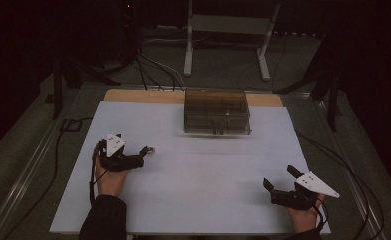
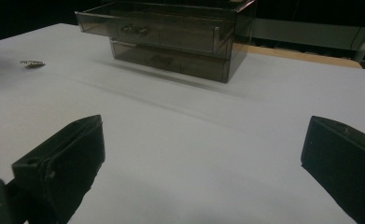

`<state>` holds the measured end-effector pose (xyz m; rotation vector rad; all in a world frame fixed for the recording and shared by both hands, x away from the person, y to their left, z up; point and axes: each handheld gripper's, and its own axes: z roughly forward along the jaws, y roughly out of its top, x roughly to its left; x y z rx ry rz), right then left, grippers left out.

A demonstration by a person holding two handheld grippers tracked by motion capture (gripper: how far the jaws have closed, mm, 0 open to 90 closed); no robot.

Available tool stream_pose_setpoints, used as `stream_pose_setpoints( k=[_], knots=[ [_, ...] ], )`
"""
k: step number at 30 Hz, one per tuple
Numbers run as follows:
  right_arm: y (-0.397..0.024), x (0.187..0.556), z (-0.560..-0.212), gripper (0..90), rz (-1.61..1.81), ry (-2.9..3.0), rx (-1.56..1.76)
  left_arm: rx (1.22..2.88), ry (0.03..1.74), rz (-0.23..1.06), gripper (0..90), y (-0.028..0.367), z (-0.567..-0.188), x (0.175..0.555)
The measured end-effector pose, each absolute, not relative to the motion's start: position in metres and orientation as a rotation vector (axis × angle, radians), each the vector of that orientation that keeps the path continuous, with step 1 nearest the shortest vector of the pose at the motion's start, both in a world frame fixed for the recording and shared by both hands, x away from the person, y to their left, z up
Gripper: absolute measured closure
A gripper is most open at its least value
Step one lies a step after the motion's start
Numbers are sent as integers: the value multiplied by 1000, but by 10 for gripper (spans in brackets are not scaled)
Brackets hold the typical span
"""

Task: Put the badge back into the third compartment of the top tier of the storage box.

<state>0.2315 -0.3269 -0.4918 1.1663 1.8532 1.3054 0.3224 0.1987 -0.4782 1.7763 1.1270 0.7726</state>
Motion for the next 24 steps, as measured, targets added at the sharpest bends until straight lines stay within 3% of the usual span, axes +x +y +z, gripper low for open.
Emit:
stream_pose_setpoints(
  k=[24],
  knots=[
    [-326,232,-492,0,1307,1856,1167,1822,1156,730,30,196,-491,336]
  ],
)
